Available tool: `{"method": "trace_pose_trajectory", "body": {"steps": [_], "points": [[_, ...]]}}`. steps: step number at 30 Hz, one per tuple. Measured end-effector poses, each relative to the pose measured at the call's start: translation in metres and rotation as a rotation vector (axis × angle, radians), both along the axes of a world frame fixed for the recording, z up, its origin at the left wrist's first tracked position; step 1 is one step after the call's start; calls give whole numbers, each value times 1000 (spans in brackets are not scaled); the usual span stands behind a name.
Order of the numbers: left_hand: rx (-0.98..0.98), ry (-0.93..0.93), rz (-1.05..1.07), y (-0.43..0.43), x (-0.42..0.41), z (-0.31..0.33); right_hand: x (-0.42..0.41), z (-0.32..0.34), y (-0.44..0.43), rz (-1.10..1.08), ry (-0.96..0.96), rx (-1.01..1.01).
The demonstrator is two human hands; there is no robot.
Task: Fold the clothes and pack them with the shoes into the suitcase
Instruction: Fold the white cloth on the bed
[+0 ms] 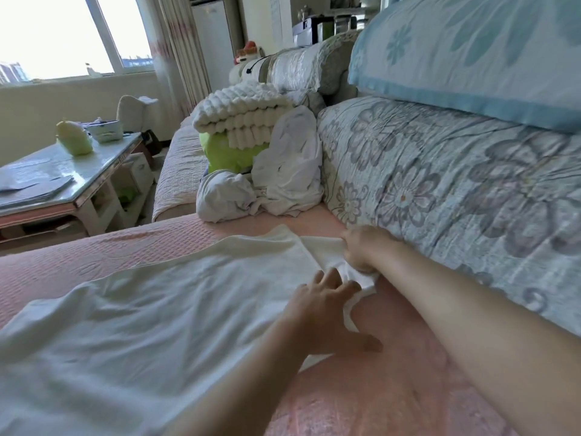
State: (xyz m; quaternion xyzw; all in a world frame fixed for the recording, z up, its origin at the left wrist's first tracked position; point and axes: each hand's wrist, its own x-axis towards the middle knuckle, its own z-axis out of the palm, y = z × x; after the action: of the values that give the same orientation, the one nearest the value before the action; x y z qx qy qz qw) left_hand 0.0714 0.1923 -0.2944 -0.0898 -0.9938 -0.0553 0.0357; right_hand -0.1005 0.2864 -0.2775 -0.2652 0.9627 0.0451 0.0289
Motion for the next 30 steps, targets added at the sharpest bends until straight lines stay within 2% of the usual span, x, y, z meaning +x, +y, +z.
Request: {"method": "trace_pose_trajectory", "body": {"steps": [2, 4, 6, 9, 12, 15, 16, 19, 21, 23, 24, 28, 30], "points": [[45, 31, 44, 6, 4, -2, 8, 7, 3, -21, 60, 23], [263, 117, 106, 4, 8, -1, 13, 18, 2, -69, 74, -26], [436, 167, 200, -5, 11, 5, 16, 30, -5, -130, -12, -170], [658, 268, 390, -27, 26, 25, 22, 54, -24, -249, -263, -574], [945, 308, 629, -59, 54, 44, 42, 82, -57, -274, -538, -974], [1167, 330, 757, -97, 95, 56, 82, 101, -102, -75, -844, -1295], [1198, 348, 811, -110, 111, 58, 98, 105, -118, 34, -948, -1338], [1147, 318, 970, -156, 158, 52, 143, 110, -159, 215, -1175, -1285], [1119, 178, 1043, -180, 189, 43, 170, 108, -176, 215, -1168, -1228], [1054, 38, 1066, -198, 214, 31, 188, 87, -184, 166, -1005, -1179], [975, 28, 1051, -206, 224, 27, 194, 73, -185, 157, -888, -1111], [697, 174, 1004, -220, 234, 22, 224, 48, -171, 221, -590, -645], [407, 175, 920, -221, 231, 23, 240, 54, -162, 268, -538, -501]]}}
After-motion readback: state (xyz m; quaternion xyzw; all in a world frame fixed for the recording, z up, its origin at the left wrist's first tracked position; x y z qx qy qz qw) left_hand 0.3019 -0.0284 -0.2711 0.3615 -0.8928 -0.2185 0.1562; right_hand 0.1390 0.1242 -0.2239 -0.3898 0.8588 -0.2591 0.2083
